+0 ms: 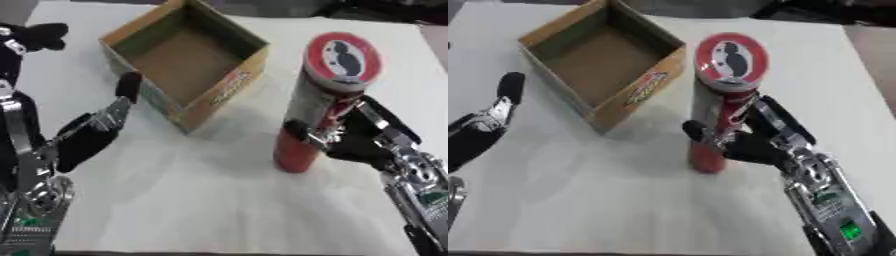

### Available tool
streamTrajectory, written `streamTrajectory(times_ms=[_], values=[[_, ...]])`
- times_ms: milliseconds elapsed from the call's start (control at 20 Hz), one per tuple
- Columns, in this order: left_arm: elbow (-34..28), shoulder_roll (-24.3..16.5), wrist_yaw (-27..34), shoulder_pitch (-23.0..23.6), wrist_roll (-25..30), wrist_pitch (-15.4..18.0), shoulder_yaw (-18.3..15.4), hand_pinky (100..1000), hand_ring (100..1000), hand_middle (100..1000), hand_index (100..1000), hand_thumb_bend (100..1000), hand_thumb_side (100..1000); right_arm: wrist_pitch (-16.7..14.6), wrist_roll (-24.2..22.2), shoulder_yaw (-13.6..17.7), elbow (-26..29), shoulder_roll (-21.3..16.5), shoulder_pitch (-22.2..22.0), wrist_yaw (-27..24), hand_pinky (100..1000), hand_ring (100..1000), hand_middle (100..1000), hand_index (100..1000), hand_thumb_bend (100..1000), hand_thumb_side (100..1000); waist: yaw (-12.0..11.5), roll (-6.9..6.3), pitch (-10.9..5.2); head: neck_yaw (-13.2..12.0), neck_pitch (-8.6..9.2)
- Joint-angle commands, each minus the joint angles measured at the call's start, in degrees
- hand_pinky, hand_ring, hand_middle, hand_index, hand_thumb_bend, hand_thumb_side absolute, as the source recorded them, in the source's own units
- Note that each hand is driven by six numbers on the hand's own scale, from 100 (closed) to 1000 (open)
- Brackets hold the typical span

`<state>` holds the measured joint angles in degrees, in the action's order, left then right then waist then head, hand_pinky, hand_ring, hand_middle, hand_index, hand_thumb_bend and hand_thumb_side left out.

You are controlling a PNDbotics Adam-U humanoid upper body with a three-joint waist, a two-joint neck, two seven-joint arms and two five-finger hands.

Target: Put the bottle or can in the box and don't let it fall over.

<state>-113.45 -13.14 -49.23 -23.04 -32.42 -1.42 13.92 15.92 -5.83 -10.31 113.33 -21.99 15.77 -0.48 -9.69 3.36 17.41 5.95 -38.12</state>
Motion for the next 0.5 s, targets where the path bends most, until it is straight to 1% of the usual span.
streamTrajectory(times_ms=[50, 300, 400, 500], values=[[-1.1, -0.4, 0.0, -0.2, 0.4, -0.6, -0.9, 624, 631, 488, 685, 542, 478, 1.0, 0.1, 0.0, 1.3, -1.5, 1.0, -0.7, 1000, 1000, 939, 912, 520, 398, -0.1, -0.06, -0.64, 0.2, 0.84], [-1.1, -0.2, -0.5, 0.0, 1.0, -1.5, -1.3, 655, 676, 478, 677, 541, 506, 2.2, 0.3, 0.0, 1.3, -1.5, 1.0, -1.1, 1000, 1000, 941, 843, 494, 382, -0.1, 0.09, -0.57, 0.3, 1.02], [-1.1, -0.1, -0.7, 0.0, 1.1, -1.7, -1.3, 676, 700, 489, 674, 537, 525, 2.6, 0.3, 0.0, 1.3, -1.4, 1.0, -1.4, 1000, 1000, 940, 836, 480, 360, 0.0, 0.13, -0.56, 0.3, 0.88], [-1.1, -0.1, -1.0, 0.0, 1.4, -1.9, -1.4, 696, 719, 519, 672, 531, 565, 3.2, 0.5, 0.0, 1.3, -1.4, 1.0, -2.3, 1000, 1000, 933, 839, 456, 319, 0.0, 0.13, -0.54, 0.3, 0.77]])
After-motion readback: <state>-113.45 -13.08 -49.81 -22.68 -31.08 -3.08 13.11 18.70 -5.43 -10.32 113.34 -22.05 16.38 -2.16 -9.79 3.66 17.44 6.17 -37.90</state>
